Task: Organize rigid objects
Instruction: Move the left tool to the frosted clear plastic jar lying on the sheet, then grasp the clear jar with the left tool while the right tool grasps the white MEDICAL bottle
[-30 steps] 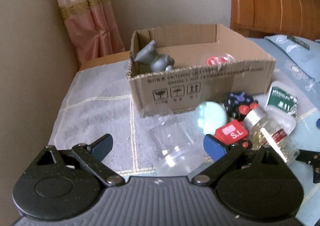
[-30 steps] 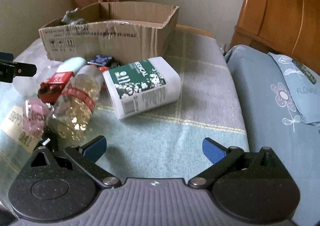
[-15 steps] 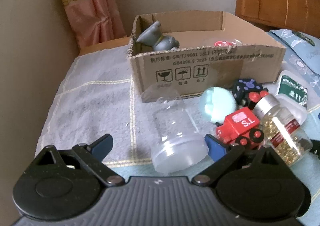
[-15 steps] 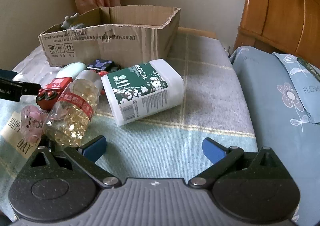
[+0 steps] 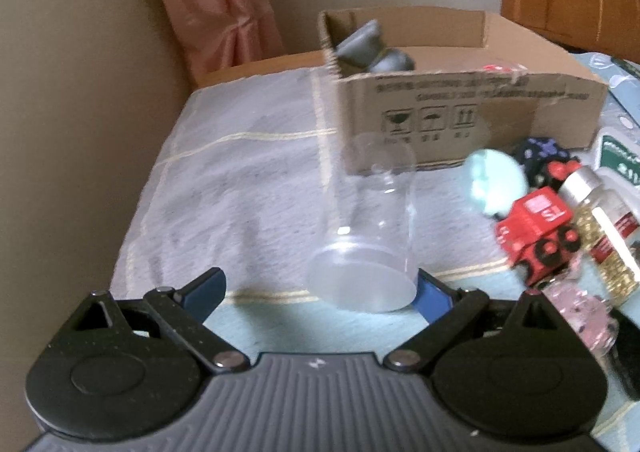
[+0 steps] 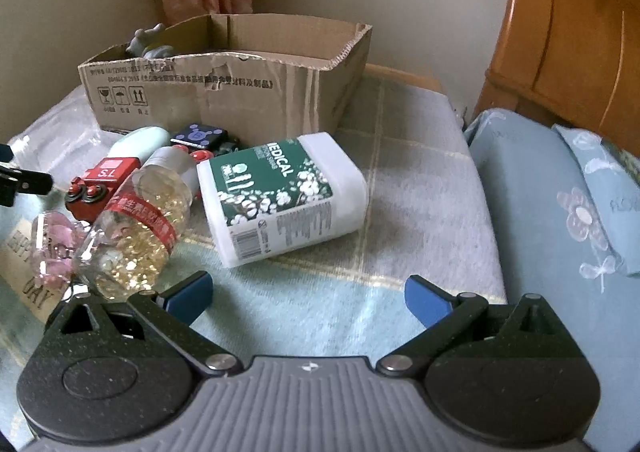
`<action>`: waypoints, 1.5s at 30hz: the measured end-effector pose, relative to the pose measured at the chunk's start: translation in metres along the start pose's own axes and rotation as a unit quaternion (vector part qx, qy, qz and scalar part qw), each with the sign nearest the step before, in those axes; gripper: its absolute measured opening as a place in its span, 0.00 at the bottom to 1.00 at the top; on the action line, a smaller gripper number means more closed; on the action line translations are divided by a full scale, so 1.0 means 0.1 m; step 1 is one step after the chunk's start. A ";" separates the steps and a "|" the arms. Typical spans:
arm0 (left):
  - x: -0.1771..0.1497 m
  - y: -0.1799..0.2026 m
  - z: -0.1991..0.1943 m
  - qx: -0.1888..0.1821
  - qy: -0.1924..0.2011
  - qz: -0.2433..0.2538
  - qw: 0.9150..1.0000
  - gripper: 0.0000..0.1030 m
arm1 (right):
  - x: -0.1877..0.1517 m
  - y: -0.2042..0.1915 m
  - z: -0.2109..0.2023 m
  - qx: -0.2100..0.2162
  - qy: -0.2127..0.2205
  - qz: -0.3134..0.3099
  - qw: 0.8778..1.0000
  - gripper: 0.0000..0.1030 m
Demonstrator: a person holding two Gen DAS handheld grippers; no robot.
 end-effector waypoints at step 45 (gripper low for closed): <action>0.26 -0.10 0.05 -0.129 -0.010 -0.097 0.987 0.93 | 0.38 -0.11 0.13 0.038 0.024 -0.054 0.998 1.00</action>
Point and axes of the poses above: each gripper's, at about its wrist camera, not at the fingertips, and z roughly the way its jaws point, y to its right, x to its top, the point moved 6 cm from there along z, roughly the way its jaws point, and after that the axes turned 10 degrees about -x, right-handed, at the moved point
